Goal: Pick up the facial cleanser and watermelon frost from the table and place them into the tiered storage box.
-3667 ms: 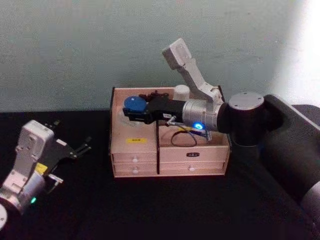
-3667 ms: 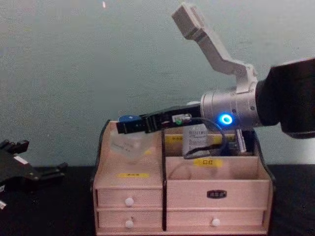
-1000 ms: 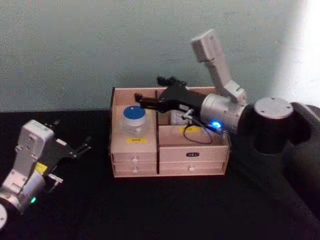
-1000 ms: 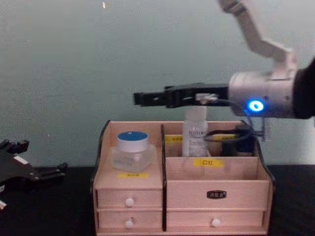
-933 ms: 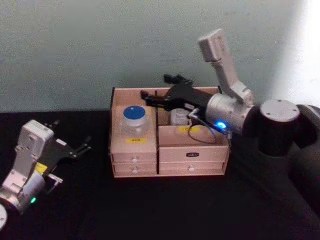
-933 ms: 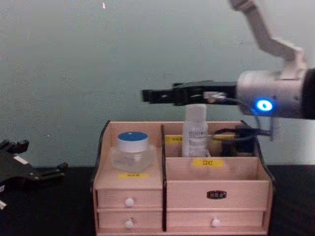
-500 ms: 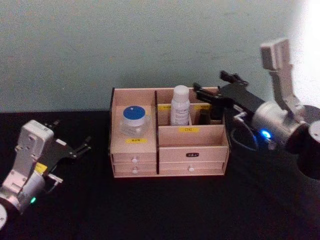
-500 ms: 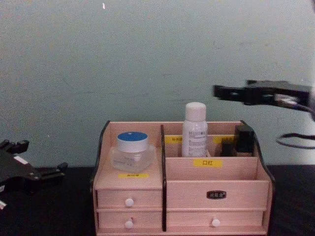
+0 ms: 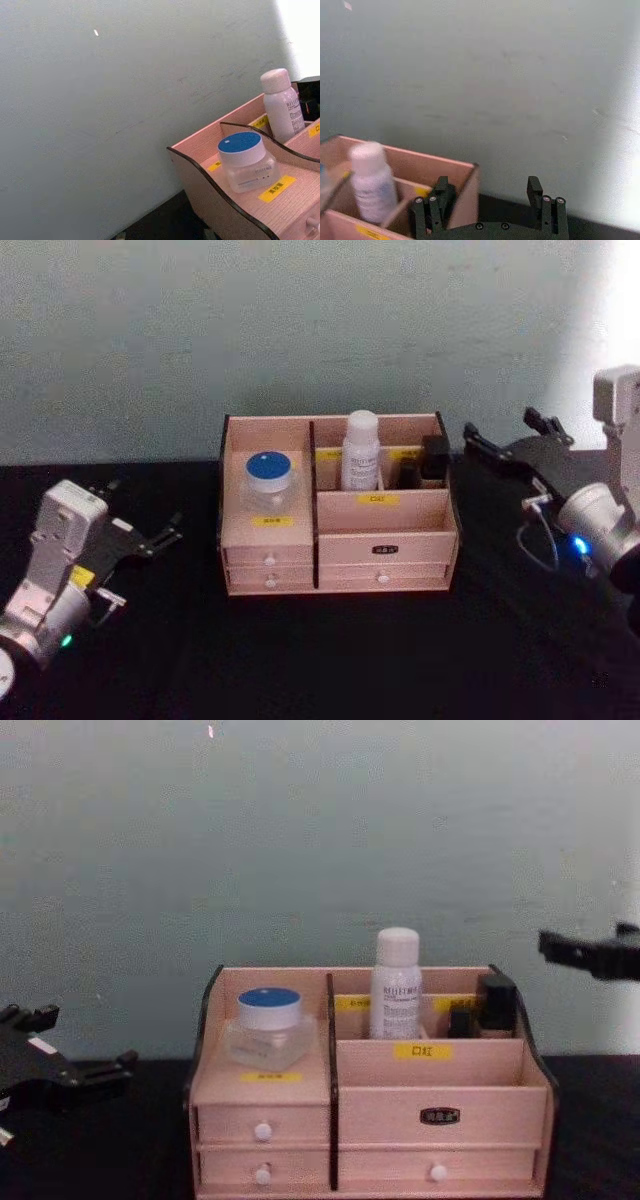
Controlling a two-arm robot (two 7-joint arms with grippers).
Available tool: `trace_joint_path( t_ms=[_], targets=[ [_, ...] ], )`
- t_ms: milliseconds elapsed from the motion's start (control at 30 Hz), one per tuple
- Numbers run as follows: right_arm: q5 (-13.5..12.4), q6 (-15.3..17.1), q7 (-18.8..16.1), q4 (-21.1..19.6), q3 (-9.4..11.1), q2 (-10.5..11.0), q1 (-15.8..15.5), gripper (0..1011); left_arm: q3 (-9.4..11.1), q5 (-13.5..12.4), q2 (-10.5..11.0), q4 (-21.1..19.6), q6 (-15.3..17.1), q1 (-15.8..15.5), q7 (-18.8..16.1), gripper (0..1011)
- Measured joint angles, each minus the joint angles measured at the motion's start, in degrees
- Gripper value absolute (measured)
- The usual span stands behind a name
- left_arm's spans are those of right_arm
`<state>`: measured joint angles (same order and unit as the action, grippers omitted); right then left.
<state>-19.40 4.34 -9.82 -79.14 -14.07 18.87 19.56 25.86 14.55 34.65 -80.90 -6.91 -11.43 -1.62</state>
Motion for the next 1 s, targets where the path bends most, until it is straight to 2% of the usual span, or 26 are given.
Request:
trace_joint_path(
  t_ms=[67, 367, 667, 1000],
  targets=[
    [1.11, -1.24, 2.01, 1.21, 0.68, -0.86, -0.90, 1002, 0.00, 0.00, 0.00, 0.00, 0.00, 0.00, 0.00, 1001],
    [3.90, -4.40, 5.24, 5.45, 1.80, -3.52, -1.95, 1002, 0.00, 0.00, 0.00, 0.00, 0.00, 0.00, 0.00, 1001],
    [5.68, -4.75, 5.56, 8.98, 2.22, -5.28, -1.59, 1002, 0.00, 0.00, 0.00, 0.00, 0.00, 0.00, 0.00, 1001],
    [6.13, -4.66, 5.43, 9.48, 2.28, -5.53, -1.43, 1003, 0.00, 0.00, 0.00, 0.00, 0.00, 0.00, 0.00, 1001]
  ],
)
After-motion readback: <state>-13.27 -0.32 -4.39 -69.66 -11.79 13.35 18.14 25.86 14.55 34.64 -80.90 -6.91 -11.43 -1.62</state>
